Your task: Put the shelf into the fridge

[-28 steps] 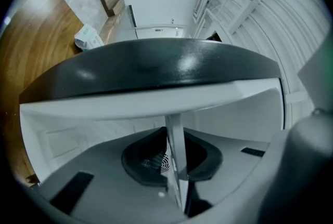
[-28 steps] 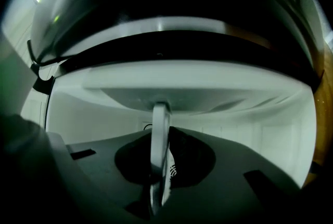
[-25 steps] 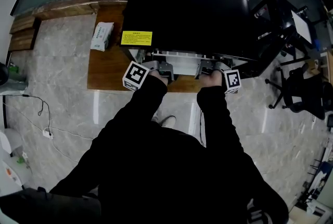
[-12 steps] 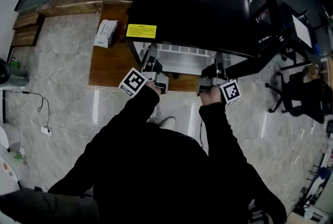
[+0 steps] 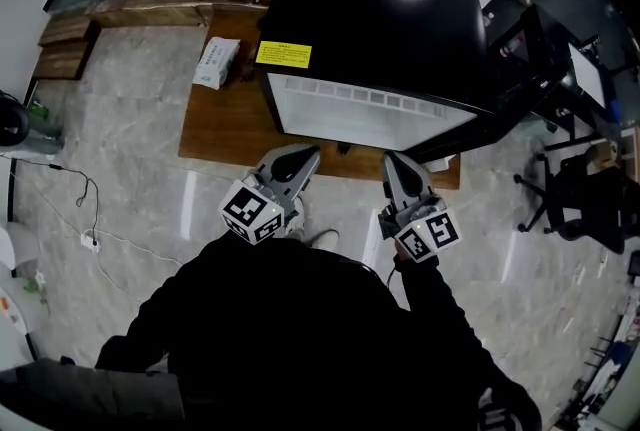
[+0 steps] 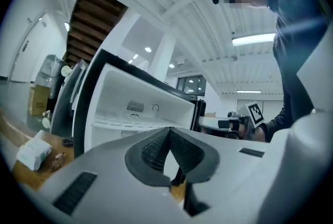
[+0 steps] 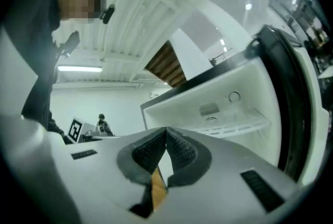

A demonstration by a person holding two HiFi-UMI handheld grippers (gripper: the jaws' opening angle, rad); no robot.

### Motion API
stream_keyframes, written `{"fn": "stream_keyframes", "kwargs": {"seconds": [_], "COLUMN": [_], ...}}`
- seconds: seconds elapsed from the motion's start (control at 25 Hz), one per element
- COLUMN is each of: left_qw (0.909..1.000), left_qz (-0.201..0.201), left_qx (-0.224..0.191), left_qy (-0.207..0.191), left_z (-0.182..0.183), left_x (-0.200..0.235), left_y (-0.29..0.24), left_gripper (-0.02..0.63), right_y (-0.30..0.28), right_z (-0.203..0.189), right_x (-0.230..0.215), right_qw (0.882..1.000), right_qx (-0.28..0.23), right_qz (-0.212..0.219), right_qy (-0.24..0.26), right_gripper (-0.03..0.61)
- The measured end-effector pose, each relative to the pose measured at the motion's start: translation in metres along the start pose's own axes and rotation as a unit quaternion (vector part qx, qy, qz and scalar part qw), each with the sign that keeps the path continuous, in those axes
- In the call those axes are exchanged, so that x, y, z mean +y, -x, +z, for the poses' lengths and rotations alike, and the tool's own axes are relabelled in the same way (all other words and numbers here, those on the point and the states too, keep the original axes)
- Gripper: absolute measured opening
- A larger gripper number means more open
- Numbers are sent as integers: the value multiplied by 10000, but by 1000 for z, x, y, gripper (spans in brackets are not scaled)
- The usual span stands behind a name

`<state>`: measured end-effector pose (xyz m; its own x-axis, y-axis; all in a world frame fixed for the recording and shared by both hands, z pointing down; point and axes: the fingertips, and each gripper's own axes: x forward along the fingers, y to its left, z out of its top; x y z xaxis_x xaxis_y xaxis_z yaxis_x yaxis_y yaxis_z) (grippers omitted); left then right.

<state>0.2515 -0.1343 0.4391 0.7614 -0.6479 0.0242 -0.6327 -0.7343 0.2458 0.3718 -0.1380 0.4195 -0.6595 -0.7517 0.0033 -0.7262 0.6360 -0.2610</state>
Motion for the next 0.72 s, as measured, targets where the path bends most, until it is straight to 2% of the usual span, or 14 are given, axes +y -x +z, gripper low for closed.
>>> {"fn": "stream_keyframes", "kwargs": {"seconds": [0.08, 0.16, 0.4, 0.72], "left_qw": [9997, 9995, 9991, 9989], "left_qz": [-108, -126, -88, -167], "left_qx": [104, 109, -16, 3], "left_qy": [-187, -278, -409, -446], "left_z": [3, 9, 23, 24], "left_x": [-12, -18, -20, -21], "left_y": [6, 9, 10, 0], "left_gripper": [6, 6, 6, 6], "right_y": [0, -2, -6, -10], "right_z": [4, 5, 7, 7], "right_x": [21, 34, 42, 42], "right_qw": [9984, 9962, 9965, 9965], "right_qx": [124, 193, 175, 187], "right_qz": [273, 461, 549, 539], "right_qy": [474, 711, 611, 610], "right_gripper": [8, 8, 8, 8]}}
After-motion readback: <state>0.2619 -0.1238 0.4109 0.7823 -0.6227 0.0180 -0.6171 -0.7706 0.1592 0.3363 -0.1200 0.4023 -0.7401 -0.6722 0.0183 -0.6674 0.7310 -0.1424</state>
